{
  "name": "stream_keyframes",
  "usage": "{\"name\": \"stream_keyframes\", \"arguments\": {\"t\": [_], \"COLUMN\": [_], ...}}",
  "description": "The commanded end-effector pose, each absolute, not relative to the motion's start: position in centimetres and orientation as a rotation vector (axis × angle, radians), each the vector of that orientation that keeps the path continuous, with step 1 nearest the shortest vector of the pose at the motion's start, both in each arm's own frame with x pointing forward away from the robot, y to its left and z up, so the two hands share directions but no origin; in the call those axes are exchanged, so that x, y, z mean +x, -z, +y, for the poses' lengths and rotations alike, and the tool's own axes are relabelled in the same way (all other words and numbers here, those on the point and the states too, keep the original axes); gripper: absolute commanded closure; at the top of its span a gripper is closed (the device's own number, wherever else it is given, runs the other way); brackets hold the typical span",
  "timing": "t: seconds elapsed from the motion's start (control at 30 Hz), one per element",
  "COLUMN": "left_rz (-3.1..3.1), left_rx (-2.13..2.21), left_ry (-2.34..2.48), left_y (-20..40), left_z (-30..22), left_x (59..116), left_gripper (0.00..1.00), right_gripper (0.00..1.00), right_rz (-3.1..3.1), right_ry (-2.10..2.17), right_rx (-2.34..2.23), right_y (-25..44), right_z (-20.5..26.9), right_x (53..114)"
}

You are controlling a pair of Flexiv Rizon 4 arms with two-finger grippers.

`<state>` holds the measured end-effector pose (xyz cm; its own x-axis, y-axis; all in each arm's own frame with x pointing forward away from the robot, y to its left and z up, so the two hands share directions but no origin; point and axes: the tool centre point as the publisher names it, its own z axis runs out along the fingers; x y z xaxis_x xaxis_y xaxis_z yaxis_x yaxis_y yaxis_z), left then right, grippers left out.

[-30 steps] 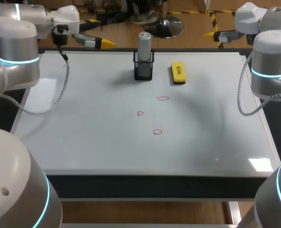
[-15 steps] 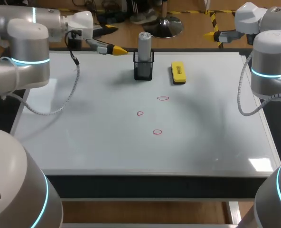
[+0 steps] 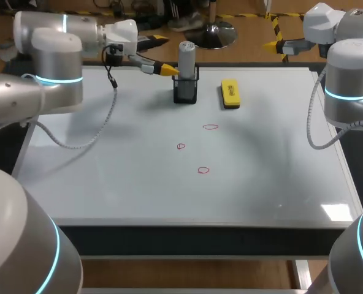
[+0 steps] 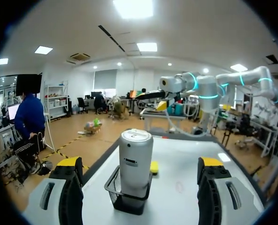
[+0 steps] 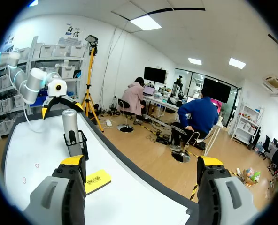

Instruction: Pick up the inspection probe, press it on each red-marked spot on the whiteboard one by one, put down the probe, pick up the eraser, and wipe off all the red marks.

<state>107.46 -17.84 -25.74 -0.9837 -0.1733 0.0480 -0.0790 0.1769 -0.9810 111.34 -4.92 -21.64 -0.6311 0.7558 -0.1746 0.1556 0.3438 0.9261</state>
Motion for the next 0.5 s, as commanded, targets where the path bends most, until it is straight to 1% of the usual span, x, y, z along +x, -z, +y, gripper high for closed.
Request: {"name": "stream_keyframes", "arguments": {"t": [0.03,0.5], "left_rz": [2.345,2.343], "left_rx": [-0.224,-0.186], "left_ry": [1.975,2.000], "left_y": [26.1,27.1], "left_z": [-18.8,-22.7], "left_x": [108.5,108.6], "left_gripper": [0.00,0.00], "right_gripper": [0.00,0.00], "right_rz": [2.012,2.012], "right_ry": [-1.290,-1.290], "right_rx": [0.793,0.793], "right_y": [21.6,21.6], "right_z": [-4.9,-4.9], "right_x": [111.4,111.4]}}
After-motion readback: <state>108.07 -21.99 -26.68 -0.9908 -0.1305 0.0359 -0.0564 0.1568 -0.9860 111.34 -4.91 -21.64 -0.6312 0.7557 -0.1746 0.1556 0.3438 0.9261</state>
